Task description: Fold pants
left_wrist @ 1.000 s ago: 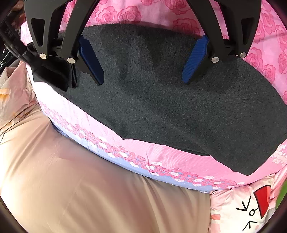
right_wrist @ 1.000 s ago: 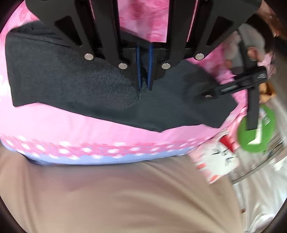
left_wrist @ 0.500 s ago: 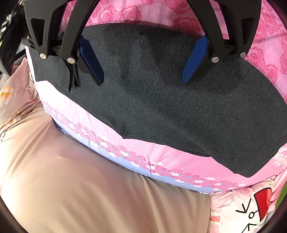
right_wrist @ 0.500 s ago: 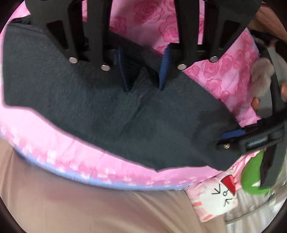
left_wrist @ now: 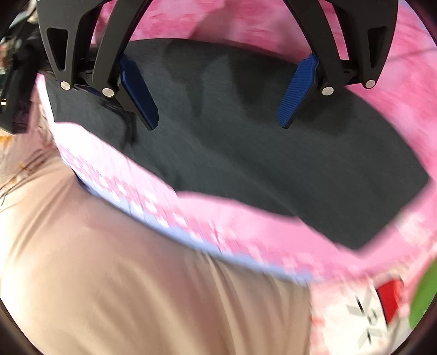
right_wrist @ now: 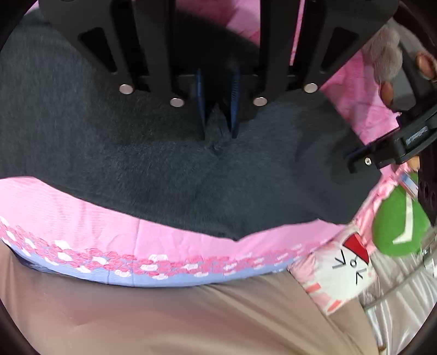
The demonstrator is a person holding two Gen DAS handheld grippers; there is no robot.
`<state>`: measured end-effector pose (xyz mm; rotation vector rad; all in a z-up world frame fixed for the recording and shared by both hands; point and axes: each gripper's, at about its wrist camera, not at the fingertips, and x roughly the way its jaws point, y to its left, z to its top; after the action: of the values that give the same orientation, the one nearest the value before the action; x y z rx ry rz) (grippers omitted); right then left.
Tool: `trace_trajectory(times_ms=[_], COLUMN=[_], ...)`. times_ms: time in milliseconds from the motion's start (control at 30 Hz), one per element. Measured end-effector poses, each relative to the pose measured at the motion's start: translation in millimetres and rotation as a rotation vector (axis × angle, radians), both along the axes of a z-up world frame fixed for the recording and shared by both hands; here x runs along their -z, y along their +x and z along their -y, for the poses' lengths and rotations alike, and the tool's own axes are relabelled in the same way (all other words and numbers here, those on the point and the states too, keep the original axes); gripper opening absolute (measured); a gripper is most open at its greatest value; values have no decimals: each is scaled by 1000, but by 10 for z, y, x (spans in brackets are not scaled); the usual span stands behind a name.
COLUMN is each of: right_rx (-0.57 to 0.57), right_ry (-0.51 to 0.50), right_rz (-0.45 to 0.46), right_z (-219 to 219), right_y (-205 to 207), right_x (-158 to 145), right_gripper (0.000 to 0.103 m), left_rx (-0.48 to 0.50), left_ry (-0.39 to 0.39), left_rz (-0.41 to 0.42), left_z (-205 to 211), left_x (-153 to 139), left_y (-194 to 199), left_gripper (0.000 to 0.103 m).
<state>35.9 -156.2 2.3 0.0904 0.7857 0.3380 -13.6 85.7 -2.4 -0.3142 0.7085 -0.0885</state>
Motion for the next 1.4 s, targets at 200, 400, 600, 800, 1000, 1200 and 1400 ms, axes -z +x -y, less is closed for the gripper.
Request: trace_trajectory(times_ms=[200, 400, 600, 800, 1000, 1200, 1400], right_rx=[75, 129, 175, 256, 353, 439, 392], right_ry=[-45, -36, -67, -44, 2, 59, 148], right_rz=[82, 49, 69, 85, 115, 95, 106], right_z=[215, 308, 409, 733, 1159, 1555, 1638], right_y=[-467, -647, -804, -970, -1163, -1328, -1361], right_x=[-205, -107, -119, -142, -201, -137, -232], right_gripper=[39, 46, 59, 60, 61, 63, 64], left_rx=[-316, -478, -378, -114, 232, 471, 483], left_ry=[-107, -241, -222, -150, -70, -28, 3], left_rz=[-103, -192, -162, 45, 128, -125, -106], left_z=[-1279, -1916, -1671, -741, 717, 2063, 2159], left_x=[-112, 293, 217, -800, -1372, -474, -410], left_y=[27, 84, 432, 440, 332, 547, 236], left_gripper=[87, 87, 14, 12, 13, 57, 67])
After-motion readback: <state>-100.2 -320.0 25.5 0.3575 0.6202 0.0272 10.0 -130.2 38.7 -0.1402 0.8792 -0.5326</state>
